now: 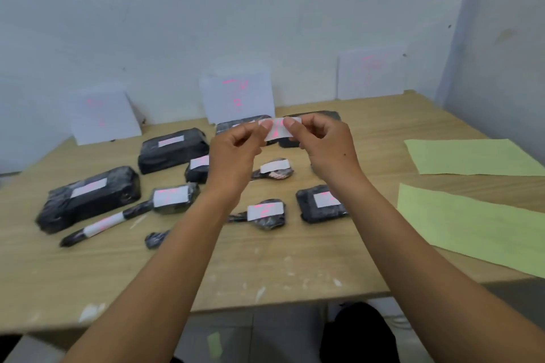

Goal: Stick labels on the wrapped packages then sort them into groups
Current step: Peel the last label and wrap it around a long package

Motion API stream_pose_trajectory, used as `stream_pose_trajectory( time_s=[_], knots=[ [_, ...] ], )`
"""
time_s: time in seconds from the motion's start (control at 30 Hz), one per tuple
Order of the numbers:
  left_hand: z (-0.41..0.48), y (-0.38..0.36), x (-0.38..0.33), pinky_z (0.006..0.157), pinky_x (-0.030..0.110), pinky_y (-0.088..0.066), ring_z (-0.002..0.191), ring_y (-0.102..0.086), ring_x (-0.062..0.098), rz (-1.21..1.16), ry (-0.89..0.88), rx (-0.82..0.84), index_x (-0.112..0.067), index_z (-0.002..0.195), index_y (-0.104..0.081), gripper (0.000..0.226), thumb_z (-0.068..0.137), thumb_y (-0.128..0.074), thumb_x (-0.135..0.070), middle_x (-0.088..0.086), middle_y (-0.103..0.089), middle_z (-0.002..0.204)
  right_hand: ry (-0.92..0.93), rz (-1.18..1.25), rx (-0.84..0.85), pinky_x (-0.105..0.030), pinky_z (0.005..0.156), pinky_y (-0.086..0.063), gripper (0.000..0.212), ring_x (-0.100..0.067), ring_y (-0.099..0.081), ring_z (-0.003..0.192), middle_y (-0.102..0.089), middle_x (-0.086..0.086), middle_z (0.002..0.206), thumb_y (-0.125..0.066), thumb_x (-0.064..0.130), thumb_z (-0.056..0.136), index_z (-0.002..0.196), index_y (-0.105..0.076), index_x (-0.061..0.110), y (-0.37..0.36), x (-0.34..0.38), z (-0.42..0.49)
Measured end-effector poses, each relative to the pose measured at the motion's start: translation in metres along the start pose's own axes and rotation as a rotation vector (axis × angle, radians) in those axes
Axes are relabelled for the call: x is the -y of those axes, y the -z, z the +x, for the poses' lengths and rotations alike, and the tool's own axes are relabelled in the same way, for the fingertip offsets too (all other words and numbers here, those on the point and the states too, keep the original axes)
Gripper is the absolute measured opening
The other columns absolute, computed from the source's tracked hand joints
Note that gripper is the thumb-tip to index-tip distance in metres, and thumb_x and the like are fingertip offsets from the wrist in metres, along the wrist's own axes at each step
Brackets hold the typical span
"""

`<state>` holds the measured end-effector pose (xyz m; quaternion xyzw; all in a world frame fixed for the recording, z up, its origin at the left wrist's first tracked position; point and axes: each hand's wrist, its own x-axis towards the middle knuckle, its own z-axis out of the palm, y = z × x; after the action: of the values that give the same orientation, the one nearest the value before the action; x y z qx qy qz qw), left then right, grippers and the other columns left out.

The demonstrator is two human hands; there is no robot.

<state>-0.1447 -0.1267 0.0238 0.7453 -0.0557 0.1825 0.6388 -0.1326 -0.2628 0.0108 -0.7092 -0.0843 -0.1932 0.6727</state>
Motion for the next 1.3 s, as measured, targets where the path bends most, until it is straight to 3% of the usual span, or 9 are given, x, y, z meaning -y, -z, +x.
stream_pose_trajectory(
  time_s=[0.07,0.17,0.27,0.37,0.5,0.77,0.97,1.13,1.3],
  knots=[
    [-0.007,0.021,-0.002,0.056,0.007,-0.041,0.054,-0.051,-0.005,0.018,-0.037,-0.019,-0.012,0.089,-0.073,0.017,0.088,-0.065,-0.027,-0.020,-0.060,0.055,0.012,-0.013,0.009,-0.035,0.078,-0.052,0.024,-0.024,-0.066,0.081,-0.071,-0.005,0.080,-0.068,0.036,0.085,0.082,-0.072,0.013,-0.016,0.007,-0.007],
    [-0.015,0.053,-0.004,0.072,0.020,-0.049,0.068,-0.059,0.005,0.012,-0.054,-0.063,-0.024,0.082,-0.075,0.008,0.085,-0.069,-0.029,-0.012,-0.069,0.073,0.047,-0.047,0.036,-0.029,0.072,-0.048,0.025,-0.015,-0.058,0.069,-0.066,0.004,0.070,-0.068,0.035,0.085,0.078,-0.072,0.012,-0.037,0.021,-0.019],
    [-0.022,0.081,-0.001,0.084,0.021,-0.053,0.085,-0.066,0.001,0.016,-0.062,-0.081,-0.022,0.103,-0.073,0.019,0.084,-0.069,-0.026,-0.010,-0.073,0.090,0.051,-0.036,0.082,-0.021,0.061,-0.039,0.024,-0.005,-0.043,0.057,-0.052,0.009,0.057,-0.067,0.031,0.086,0.074,-0.070,0.011,-0.060,0.026,-0.029],
    [-0.029,0.108,0.004,0.075,0.013,-0.052,0.077,-0.065,-0.004,0.017,-0.034,-0.127,-0.017,0.104,-0.071,0.021,0.083,-0.071,-0.021,-0.009,-0.073,0.085,0.036,-0.043,0.129,-0.023,0.059,-0.035,0.024,-0.006,-0.038,0.055,-0.047,0.004,0.057,-0.069,0.028,0.086,0.076,-0.070,0.006,-0.086,0.024,-0.040],
    [-0.044,0.136,0.023,0.062,0.007,-0.048,0.063,-0.062,-0.007,0.087,0.047,-0.171,-0.025,0.084,-0.070,0.003,0.081,-0.073,-0.024,-0.014,-0.069,0.071,-0.076,-0.034,0.166,-0.019,0.071,-0.045,0.024,-0.006,-0.057,0.065,-0.063,-0.002,0.068,-0.073,0.030,0.082,0.099,-0.062,0.017,-0.111,0.012,-0.056],
    [-0.075,0.170,0.070,0.060,0.006,-0.045,0.061,-0.058,-0.006,0.147,0.161,-0.245,-0.025,0.075,-0.071,0.009,0.083,-0.071,-0.026,-0.016,-0.067,0.063,-0.118,-0.169,0.192,-0.018,0.062,-0.042,0.023,-0.005,-0.054,0.063,-0.061,0.008,0.065,-0.068,0.034,0.085,0.073,-0.066,0.015,-0.150,-0.029,-0.096],
    [-0.084,0.174,0.094,0.080,0.030,-0.052,0.079,-0.063,0.007,0.279,0.169,-0.325,-0.026,0.074,-0.071,0.010,0.083,-0.071,-0.031,-0.010,-0.068,0.086,-0.137,-0.284,0.163,-0.021,0.062,-0.045,0.019,-0.005,-0.056,0.065,-0.063,0.009,0.068,-0.068,0.032,0.086,0.071,-0.064,0.021,-0.166,-0.049,-0.109],
    [-0.088,0.175,0.100,0.089,0.046,-0.048,0.076,-0.065,0.003,0.361,0.162,-0.336,-0.042,0.071,-0.070,0.011,0.079,-0.073,-0.036,-0.019,-0.070,0.075,-0.126,-0.326,0.140,-0.016,0.060,-0.044,0.016,-0.001,-0.054,0.063,-0.063,0.010,0.069,-0.071,0.031,0.084,0.074,-0.065,0.020,-0.168,-0.054,-0.112],
    [-0.088,0.171,0.098,0.099,0.043,-0.036,0.072,-0.059,-0.002,0.494,0.154,-0.363,-0.043,0.073,-0.070,0.007,0.080,-0.069,-0.043,-0.026,-0.064,0.068,-0.085,-0.407,0.134,-0.019,0.060,-0.045,0.016,-0.001,-0.055,0.063,-0.062,0.012,0.068,-0.071,0.031,0.083,0.073,-0.063,0.022,-0.170,-0.054,-0.109]
  ],
)
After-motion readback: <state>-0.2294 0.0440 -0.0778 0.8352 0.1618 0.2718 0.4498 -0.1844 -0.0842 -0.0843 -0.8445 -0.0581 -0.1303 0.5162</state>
